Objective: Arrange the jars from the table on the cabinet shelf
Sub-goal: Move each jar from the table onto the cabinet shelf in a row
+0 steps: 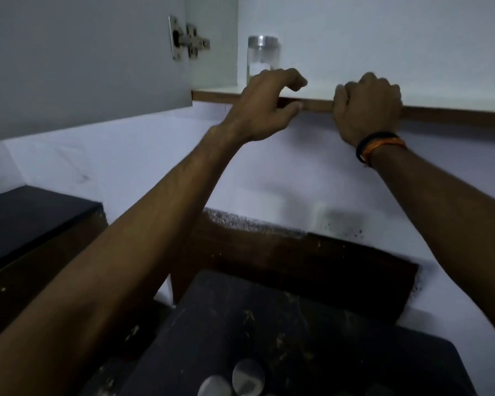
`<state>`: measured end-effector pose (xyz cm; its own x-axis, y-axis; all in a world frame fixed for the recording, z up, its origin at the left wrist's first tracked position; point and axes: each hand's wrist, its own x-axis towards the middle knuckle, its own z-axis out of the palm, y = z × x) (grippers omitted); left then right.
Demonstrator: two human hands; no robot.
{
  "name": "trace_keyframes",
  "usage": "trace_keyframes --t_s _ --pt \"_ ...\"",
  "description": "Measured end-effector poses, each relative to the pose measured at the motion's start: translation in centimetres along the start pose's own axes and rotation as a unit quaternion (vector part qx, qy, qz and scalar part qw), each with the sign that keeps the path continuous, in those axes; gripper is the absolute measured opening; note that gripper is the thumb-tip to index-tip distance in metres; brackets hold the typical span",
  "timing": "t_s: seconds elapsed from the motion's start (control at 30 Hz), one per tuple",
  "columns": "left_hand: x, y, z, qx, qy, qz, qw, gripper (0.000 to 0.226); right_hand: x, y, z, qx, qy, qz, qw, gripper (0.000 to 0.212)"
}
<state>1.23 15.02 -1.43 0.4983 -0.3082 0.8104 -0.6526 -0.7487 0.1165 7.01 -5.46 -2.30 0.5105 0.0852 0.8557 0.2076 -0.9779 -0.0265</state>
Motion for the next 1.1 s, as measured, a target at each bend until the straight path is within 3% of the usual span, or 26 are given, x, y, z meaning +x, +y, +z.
trace_keyframes --t_s 0.1,0.2,0.27,0.37,0.6,0.77,0.9,1.1 --pt "-5.0 2.1 1.3 -0.024 0.048 0.020 0.998 0.019 -4.0 -1.9 -0.4 0.028 -0.026 -0.025 0.999 0.050" --pt "-10.3 3.2 3.2 -0.040 -0.029 -0.021 0.999 0.018 -9.4 -3.4 -0.1 0.118 -0.014 -0.021 0.993 0.057" --pt "-14.1 3.4 4.6 -0.068 -0.090 -0.080 0.990 0.018 -14.2 -4.3 0.8 0.163 -0.047 -0.005 0.985 0.055" --pt "-20.1 4.0 6.9 -0.094 -0.168 -0.173 0.966 0.017 -21.8 -5.0 2.6 0.226 -0.172 0.044 0.958 0.052" --pt "-34.5 7.6 12.9 -0.148 -0.354 -0.246 0.890 0.013 -38.2 -5.0 4.5 0.240 -0.424 0.131 0.863 0.045" --pt "-40.6 9.6 15.1 -0.185 -0.392 -0.328 0.839 0.013 -45.9 -4.7 3.9 0.244 -0.515 0.187 0.800 0.045" --pt "-44.4 10.6 15.9 -0.182 -0.383 -0.362 0.830 0.022 -50.4 -4.4 2.9 0.251 -0.547 0.191 0.775 0.044" --pt "-47.3 11.6 16.5 -0.189 -0.351 -0.413 0.819 0.026 -54.7 -5.3 2.7 0.229 -0.604 0.164 0.746 0.082"
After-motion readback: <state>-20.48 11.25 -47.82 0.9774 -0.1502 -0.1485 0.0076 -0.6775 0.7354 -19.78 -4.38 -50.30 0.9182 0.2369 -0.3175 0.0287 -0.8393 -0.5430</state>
